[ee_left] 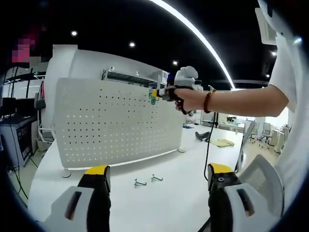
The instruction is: Insert the hook assembly into the mounting plate slot until the hook locks in place.
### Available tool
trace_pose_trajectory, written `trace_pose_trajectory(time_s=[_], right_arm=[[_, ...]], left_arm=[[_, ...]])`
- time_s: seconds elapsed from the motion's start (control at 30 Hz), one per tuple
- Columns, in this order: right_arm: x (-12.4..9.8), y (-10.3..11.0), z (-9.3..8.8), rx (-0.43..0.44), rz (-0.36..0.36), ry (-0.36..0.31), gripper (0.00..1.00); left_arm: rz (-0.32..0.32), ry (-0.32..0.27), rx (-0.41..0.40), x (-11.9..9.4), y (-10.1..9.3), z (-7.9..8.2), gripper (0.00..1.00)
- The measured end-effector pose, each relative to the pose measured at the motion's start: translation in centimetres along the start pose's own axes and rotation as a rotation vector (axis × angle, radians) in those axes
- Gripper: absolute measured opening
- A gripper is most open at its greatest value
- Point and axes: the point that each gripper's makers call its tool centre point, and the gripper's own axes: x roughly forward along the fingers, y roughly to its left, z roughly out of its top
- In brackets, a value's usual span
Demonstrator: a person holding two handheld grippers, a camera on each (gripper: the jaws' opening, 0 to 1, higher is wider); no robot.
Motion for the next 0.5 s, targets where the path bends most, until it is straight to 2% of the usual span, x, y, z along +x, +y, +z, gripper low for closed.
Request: trace_pose_trajectory(time_s=[0.3, 0.37, 0.5], right_arm=[[1.2, -0.3, -0.6, -0.008, -0.016, 0.012, 0.01], [1.3, -0.3, -0.9, -0.019, -0.016, 0.021, 0.01], [1.7, -0.4, -1.0, -0.026, -0.018, 0.026, 0.01]], left_arm=[[-0.026, 0.001, 0.008, 0.8, 0.2, 0.4, 0.83], [-0.045, 0.006, 0.001, 1.0, 0.1, 0.1, 0.82], [-0.039, 0.009, -0.008, 0.9, 0.3, -0.1, 0.83]])
